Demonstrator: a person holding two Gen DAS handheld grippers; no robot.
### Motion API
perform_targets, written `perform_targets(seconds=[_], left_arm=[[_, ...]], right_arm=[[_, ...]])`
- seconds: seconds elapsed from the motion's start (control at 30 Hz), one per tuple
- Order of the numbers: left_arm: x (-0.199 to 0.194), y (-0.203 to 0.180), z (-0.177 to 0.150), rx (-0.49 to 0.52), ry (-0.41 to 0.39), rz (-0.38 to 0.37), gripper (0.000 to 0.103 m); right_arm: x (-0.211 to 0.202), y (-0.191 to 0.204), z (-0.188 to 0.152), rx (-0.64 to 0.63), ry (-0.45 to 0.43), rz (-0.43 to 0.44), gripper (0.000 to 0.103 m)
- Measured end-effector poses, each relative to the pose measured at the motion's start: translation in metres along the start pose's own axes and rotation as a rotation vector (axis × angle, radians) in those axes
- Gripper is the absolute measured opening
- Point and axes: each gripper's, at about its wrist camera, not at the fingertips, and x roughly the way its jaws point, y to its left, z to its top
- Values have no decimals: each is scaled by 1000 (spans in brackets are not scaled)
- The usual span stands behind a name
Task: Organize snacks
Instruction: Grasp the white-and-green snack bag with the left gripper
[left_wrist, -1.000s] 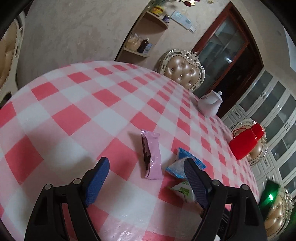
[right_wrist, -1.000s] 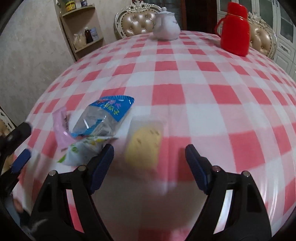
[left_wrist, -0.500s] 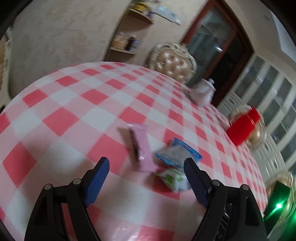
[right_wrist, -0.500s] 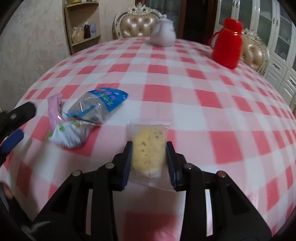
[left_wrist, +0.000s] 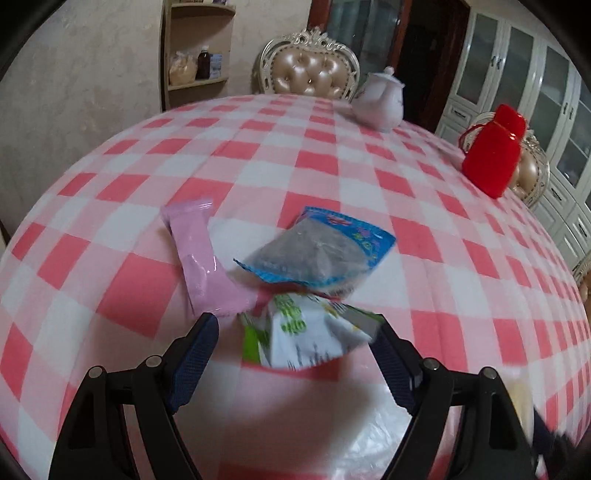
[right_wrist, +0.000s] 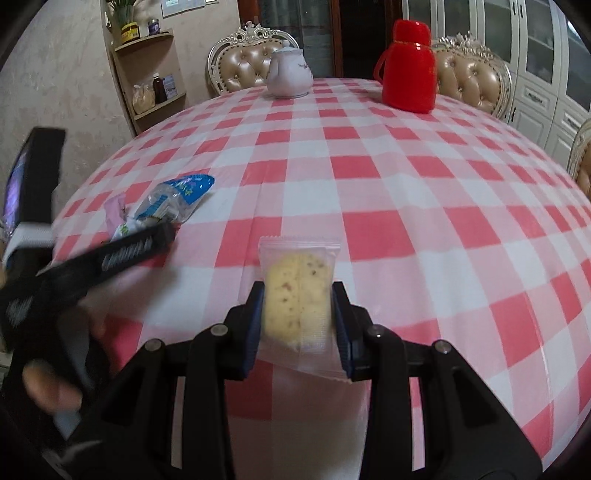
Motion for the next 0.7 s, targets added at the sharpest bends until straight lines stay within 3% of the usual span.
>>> perform_targets(seconds=[0.03, 0.07, 0.1, 0.13, 0.27, 0.43, 0.47, 0.53, 0.6, 0.7], left_arm=[[0, 2, 1, 13, -1, -13, 74], [-1, 3, 0, 32, 0, -33, 53], [-3, 3, -1, 66, 2, -28, 40], [-5, 5, -4, 92, 6, -31, 38], [-27, 18, -18, 112, 16, -88, 4], [-63, 28, -25, 125, -86, -132, 4], [-65, 28, -24, 119, -91, -154, 7], [-66, 23, -22, 141, -94, -197, 27], [-64, 12, -21, 182, -108, -173, 83], [-65, -3, -18, 240, -193, -111, 86]], right_arm=[[-1, -1, -2, 2, 6, 10, 39], [-2, -2, -4, 5, 8, 17, 39], [-4, -4, -6, 11, 8, 27, 39], [-6, -4, -6, 12, 6, 33, 39], [-14, -3, -6, 4, -17, 45, 39], [-14, 2, -8, -7, -10, 65, 39], [-14, 2, -8, -3, -7, 70, 39], [-14, -1, -8, 13, -11, 72, 39], [-16, -6, -7, 33, -16, 73, 39], [-15, -10, -6, 53, -14, 78, 39]])
